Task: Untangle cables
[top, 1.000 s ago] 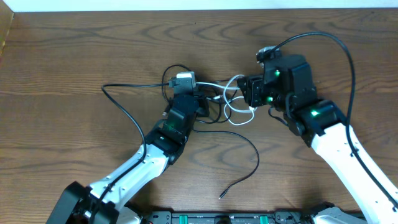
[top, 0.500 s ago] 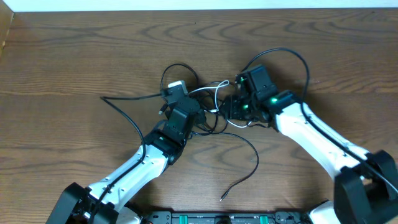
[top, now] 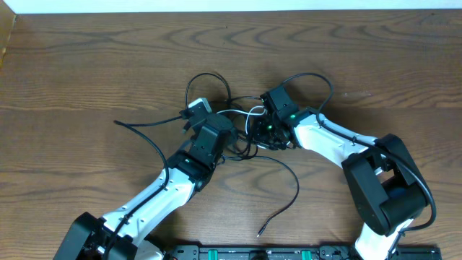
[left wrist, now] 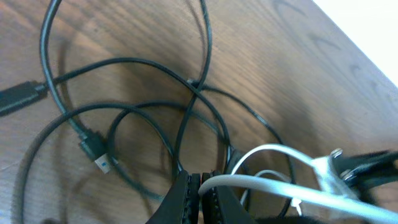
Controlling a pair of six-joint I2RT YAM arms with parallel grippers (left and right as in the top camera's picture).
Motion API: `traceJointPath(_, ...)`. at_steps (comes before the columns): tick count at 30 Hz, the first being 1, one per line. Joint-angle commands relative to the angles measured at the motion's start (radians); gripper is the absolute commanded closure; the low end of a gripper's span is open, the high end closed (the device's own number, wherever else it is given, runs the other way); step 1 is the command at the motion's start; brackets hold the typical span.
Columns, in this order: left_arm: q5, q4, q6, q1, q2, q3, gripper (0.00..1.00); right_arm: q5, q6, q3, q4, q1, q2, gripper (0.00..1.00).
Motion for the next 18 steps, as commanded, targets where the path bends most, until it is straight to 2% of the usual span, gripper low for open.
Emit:
traceJointPath(1,0.002,-0.022,0.02,0.001,-0.04,0.01,0.92,0.1,0.036,-0.002,-0.008,0.012,0.076,0.68)
traceJointPath(6,0.069,-0.043,0.227,0.001,-0.169,0.01,0.92,0.107,0.061,-0.002,-0.008,0.011,0.101,0.69)
traceJointPath(10,0.059,-0.054,0.351,0.002,-0.318,0.01,0.92,0.118,0.061,-0.002,-0.008,0.01,0.101,0.68)
traceJointPath(14,-0.03,-0.068,0.393,0.001,-0.468,0.01,0.92,0.121,0.063,-0.002,-0.007,0.01,0.101,0.65)
traceJointPath(18,-0.033,-0.114,0.379,0.001,-0.496,0.01,0.92,0.121,0.065,-0.002,0.0,0.009,0.1,0.64)
